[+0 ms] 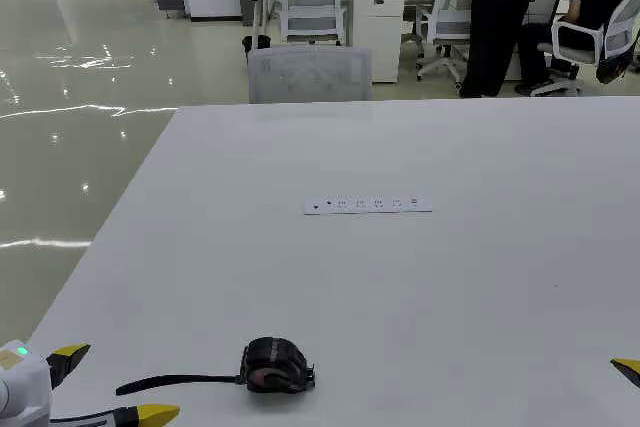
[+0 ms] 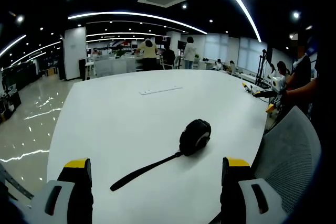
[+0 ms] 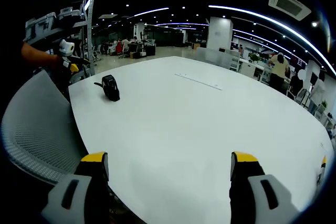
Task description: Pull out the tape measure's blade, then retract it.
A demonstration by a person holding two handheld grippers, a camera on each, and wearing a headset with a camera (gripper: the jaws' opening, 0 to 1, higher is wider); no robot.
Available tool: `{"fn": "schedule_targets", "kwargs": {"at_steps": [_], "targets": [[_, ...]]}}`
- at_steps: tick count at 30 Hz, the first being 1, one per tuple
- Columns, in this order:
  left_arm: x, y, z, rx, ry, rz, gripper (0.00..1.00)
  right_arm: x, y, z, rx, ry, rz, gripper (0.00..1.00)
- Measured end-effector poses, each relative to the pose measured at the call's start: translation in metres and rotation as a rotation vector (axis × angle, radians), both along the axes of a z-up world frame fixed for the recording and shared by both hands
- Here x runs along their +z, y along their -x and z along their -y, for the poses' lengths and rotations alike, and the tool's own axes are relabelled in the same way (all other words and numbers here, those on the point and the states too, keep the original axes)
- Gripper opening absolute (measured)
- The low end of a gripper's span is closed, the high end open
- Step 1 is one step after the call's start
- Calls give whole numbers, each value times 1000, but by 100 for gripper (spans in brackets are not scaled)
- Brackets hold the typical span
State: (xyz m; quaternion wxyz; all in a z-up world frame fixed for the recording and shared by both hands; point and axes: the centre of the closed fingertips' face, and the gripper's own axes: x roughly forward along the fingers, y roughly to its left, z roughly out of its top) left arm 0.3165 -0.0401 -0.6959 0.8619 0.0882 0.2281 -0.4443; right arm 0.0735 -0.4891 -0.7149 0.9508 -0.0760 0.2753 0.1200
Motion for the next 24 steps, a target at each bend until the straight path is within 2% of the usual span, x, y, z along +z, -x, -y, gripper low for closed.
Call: {"fn": "schedule_targets", "kwargs": {"at_steps": [14,24], "targets": [[1,0,-6,10,-9,-1,100,-5,4,1,-9,2,-20,98],[-1,-3,-6,20,-6,-1,100,-3,5,3,-6,10,-13,98]]}}
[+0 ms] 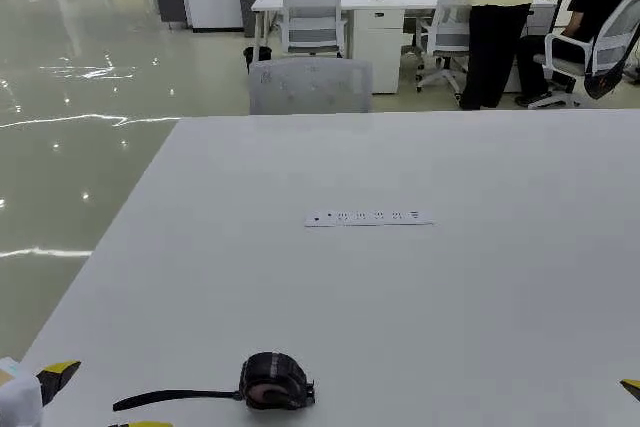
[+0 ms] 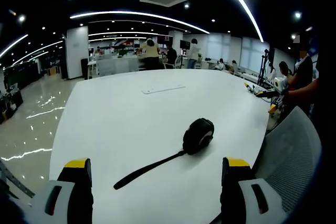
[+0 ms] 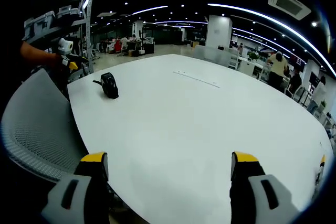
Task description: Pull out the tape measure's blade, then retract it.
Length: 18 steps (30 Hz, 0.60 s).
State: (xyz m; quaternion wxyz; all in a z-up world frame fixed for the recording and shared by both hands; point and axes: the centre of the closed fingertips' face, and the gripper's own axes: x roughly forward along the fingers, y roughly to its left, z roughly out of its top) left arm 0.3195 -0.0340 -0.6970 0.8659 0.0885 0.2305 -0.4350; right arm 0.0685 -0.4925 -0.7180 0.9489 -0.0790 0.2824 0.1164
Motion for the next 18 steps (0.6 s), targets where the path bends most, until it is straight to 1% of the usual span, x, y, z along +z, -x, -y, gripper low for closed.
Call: {"fn": "schedule_targets", "kwargs": {"at_steps": [3,11,18], "targets": [[0,1,2,1,4,-3,100,-3,0,0,4,4,-10,99],[-2,3,1,2,-6,-8,100,-3,-2,0,-4,-5,0,98],[-1,1,0,12,-3,-5,100,-5,-1,2,-2,-2,3,98]]}}
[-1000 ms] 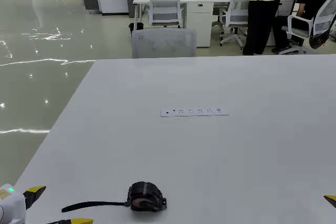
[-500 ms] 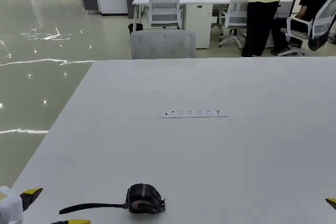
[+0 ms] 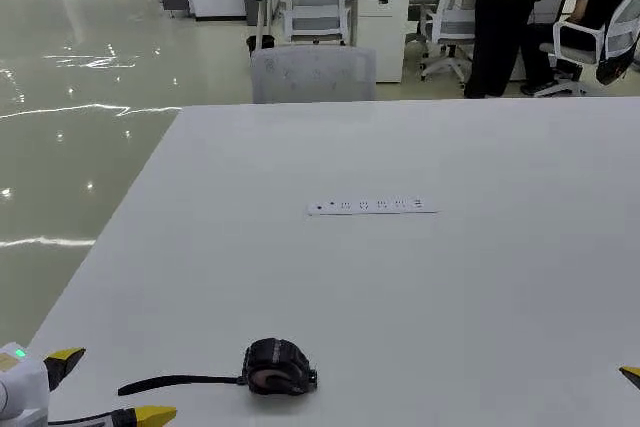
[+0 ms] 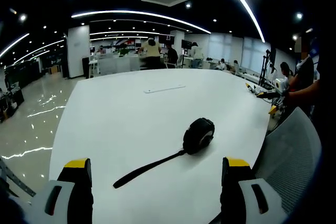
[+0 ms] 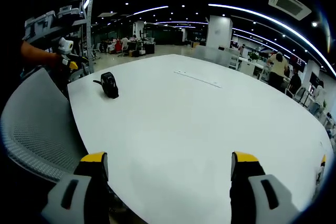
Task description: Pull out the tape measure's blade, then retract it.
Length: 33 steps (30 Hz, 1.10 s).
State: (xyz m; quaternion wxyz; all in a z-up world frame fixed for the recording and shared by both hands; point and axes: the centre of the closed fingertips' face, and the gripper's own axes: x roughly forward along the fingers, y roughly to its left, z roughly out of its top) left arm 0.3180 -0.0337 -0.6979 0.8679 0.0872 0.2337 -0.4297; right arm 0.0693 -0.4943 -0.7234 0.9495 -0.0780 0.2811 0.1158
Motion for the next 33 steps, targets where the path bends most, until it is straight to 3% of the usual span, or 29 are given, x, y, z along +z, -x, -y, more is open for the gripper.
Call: {"fn": "schedule_targets", "kwargs": {"at_steps": [16,30,33], "targets": [[-2,5,9,-17,-7,-15,100,6,-1,4,0,5,18,99],[2,2,46,-144,-55,0,100,10,-12,-8,58,29,3,99],[2,2,55,-215,-99,31,100,14,-16,-11,87,38,17,98]]}}
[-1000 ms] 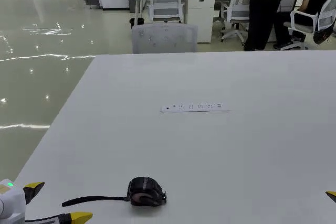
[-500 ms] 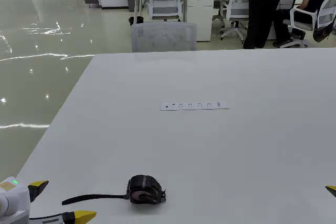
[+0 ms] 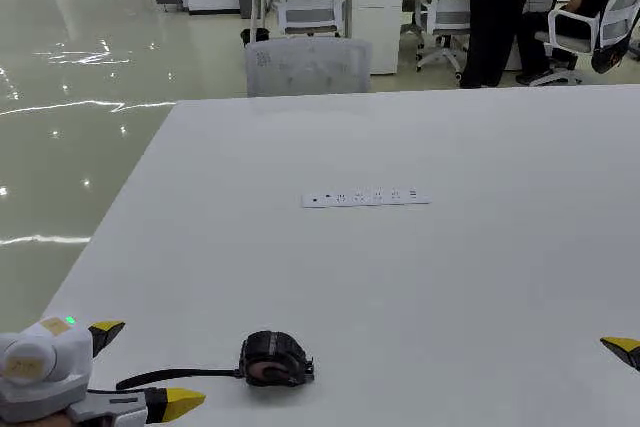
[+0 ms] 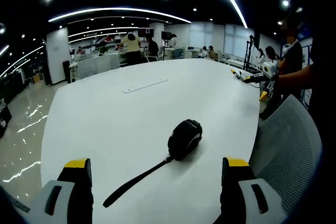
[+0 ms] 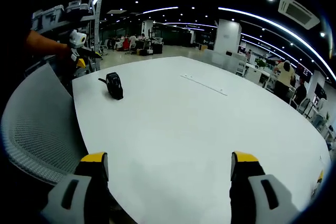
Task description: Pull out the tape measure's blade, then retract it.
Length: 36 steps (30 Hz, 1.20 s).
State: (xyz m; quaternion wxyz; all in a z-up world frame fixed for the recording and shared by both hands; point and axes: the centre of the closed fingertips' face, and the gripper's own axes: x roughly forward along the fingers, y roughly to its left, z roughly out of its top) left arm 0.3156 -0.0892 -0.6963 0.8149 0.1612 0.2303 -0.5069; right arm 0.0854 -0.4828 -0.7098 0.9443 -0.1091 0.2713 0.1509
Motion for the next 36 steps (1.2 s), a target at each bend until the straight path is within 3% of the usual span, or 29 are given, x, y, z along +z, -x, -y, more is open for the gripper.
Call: {"fn": "schedule_targets", "kwargs": {"at_steps": [5,10,12,16,18,22,24,27,29,31,32,35,36], "targets": [[-1,1,16,-93,-37,-6,98,7,-12,-8,40,10,5,97],[-5,-3,41,-236,-121,39,94,10,-28,-22,111,23,-6,97],[-10,1,50,-309,-172,43,92,11,-35,-28,146,32,-14,97],[-24,8,65,-467,-292,83,87,10,-52,-37,187,35,-21,95],[-33,11,72,-519,-341,77,83,9,-61,-44,211,27,-25,94],[-44,15,85,-567,-383,59,82,5,-74,-59,275,27,-42,94],[-50,15,90,-602,-423,65,81,3,-82,-64,304,30,-49,94],[-56,17,98,-633,-446,55,77,2,-94,-77,344,2,-49,96],[-61,17,104,-638,-463,57,71,-2,-103,-86,383,1,-49,95],[-68,13,109,-610,-481,51,56,-8,-111,-96,419,11,-56,93],[-71,14,110,-619,-486,48,54,-8,-114,-102,448,11,-45,90],[-80,22,111,-661,-517,30,54,-16,-123,-117,476,-5,-67,84],[-82,23,113,-678,-525,42,54,-18,-126,-124,495,-6,-69,85]]}}
